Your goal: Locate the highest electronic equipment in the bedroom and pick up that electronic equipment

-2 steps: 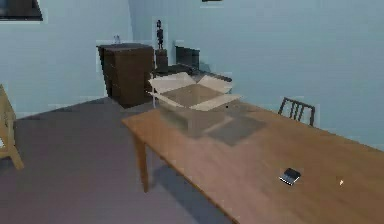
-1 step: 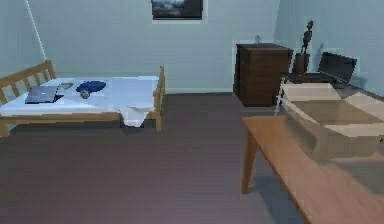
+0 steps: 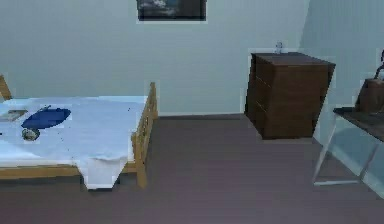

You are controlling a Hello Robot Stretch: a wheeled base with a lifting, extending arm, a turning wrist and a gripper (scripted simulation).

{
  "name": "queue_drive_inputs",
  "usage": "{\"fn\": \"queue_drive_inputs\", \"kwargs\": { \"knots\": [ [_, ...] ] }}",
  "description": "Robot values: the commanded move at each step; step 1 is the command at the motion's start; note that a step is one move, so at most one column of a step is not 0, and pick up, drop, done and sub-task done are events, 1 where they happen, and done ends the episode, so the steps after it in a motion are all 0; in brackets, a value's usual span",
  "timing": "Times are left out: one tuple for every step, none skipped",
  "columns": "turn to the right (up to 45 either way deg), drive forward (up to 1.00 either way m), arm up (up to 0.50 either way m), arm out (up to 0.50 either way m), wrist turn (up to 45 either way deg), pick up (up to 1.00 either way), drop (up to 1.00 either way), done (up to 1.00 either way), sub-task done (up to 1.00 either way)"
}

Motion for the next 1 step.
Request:
{"fn": "queue_drive_inputs", "kwargs": {
  "knots": [
    [0.0,1.0,0.0,0.0,0.0,0.0,0.0,0.0,0.0]
  ]
}}
